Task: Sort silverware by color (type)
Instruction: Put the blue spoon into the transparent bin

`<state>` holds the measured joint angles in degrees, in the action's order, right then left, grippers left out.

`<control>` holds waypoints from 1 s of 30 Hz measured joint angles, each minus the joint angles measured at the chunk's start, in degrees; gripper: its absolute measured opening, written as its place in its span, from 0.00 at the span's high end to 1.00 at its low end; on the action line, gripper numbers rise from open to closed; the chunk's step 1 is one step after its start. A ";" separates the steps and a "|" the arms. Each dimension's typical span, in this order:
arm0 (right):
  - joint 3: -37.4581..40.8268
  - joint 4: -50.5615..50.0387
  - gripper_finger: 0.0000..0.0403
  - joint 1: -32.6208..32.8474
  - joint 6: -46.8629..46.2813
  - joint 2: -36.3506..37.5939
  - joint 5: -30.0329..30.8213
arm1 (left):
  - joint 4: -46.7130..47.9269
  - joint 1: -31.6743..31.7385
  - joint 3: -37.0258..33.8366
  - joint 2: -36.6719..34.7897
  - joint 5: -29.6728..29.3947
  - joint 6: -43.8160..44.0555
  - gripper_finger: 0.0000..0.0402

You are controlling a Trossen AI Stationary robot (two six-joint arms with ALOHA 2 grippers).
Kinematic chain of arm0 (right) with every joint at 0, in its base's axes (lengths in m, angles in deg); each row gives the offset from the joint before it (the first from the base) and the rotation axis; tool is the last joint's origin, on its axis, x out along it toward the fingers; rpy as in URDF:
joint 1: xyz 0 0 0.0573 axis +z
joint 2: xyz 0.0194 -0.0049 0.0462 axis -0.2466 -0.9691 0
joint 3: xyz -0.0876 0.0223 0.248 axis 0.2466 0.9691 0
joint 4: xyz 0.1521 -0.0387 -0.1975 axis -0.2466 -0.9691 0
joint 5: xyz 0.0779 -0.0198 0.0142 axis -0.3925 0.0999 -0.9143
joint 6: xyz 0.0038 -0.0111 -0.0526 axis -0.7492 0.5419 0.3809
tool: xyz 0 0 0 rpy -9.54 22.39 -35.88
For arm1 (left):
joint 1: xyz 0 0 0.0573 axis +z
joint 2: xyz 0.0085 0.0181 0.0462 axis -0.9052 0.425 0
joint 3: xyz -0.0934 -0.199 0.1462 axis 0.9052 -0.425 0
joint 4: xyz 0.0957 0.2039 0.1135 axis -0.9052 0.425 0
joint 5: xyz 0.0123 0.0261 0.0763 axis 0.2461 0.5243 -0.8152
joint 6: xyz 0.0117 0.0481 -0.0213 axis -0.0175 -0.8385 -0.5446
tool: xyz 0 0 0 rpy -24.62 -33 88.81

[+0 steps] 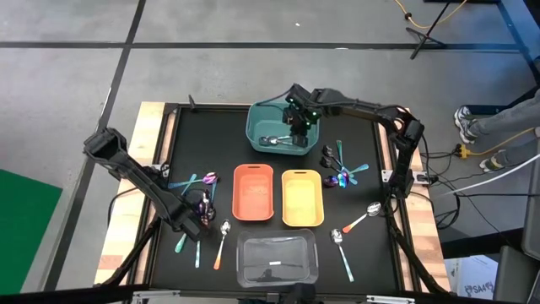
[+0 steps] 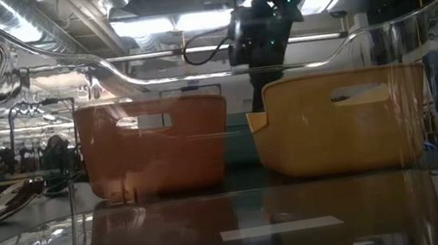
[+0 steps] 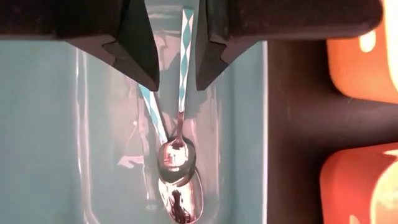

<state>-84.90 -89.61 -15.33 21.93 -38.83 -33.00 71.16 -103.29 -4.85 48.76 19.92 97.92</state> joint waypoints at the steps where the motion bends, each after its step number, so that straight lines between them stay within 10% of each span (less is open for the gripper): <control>1: -0.57 -0.73 0.78 -0.02 0.02 0.00 0.02 | 0.10 0.00 0.00 -0.73 -0.41 -0.09 0.97; 18: -2.51 -7.56 0.78 -0.04 1.58 10.10 0.11 | -2.31 1.13 6.83 -15.40 -15.15 -13.13 0.97; 30: -2.51 -15.04 0.78 -0.04 1.80 19.22 6.15 | -32.56 9.32 9.99 -14.98 -25.09 -47.22 0.97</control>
<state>-87.42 -104.65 -15.37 23.73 -19.60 -26.86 38.60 -93.97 5.14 33.78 -5.17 50.70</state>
